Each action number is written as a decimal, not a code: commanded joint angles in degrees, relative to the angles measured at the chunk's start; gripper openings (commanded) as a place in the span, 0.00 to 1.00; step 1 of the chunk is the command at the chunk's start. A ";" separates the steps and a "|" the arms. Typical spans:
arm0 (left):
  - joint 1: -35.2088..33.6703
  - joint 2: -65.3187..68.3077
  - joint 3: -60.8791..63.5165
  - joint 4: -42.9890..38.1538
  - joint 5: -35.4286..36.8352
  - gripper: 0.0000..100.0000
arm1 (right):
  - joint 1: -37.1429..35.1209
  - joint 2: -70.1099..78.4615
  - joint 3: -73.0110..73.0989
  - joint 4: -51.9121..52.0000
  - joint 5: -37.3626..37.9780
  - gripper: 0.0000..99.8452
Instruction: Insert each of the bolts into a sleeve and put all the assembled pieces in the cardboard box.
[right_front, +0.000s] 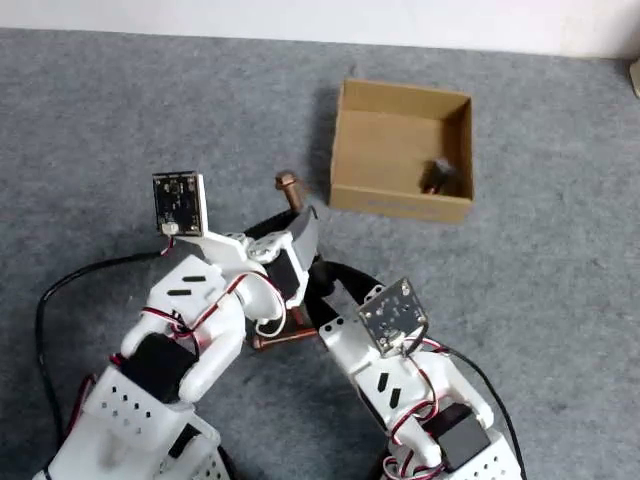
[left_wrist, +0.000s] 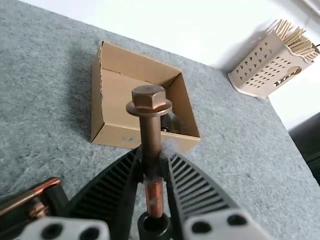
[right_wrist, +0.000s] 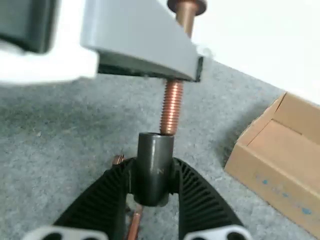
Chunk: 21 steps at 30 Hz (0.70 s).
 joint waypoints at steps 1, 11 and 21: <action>1.89 -0.92 -6.20 0.18 -3.43 0.00 | -0.40 -0.92 -4.09 -0.22 0.79 0.00; 5.49 -0.84 -7.43 1.05 -5.01 0.00 | 3.30 -0.92 -2.07 -4.62 -1.67 0.00; 4.00 -0.66 -6.11 1.14 -5.36 0.00 | 3.30 -0.92 -2.42 -4.44 -1.67 0.00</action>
